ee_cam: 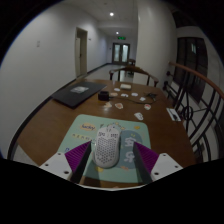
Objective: Arrange mouse
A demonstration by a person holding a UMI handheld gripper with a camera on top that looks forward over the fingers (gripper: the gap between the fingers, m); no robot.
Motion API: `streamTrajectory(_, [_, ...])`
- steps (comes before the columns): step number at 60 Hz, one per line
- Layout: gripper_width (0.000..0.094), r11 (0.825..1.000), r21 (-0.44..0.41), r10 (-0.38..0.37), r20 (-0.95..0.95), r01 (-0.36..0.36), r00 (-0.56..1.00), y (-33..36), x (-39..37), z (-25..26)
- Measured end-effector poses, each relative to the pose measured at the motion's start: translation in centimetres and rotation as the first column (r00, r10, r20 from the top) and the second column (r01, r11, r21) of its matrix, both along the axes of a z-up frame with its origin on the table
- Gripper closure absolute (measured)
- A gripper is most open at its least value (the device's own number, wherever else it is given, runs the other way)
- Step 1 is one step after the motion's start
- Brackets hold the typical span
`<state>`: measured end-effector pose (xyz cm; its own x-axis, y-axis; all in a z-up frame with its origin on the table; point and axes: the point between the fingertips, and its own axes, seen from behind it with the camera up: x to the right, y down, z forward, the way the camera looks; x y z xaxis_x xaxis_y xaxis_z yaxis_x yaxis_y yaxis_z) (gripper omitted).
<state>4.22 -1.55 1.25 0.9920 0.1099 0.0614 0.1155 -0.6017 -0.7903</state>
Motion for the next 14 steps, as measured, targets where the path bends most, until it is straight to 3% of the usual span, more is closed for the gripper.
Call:
streamTrajectory(8, [0.0085,0.998,0.056,0.028,-0.085,-0.023,0.996,-5.2,1.3,3.3])
streamTrajectory(14, [0.0080,0.998,0.061,-0.011,-0.186,0.023,0.982,-9.0,3.2,4.7])
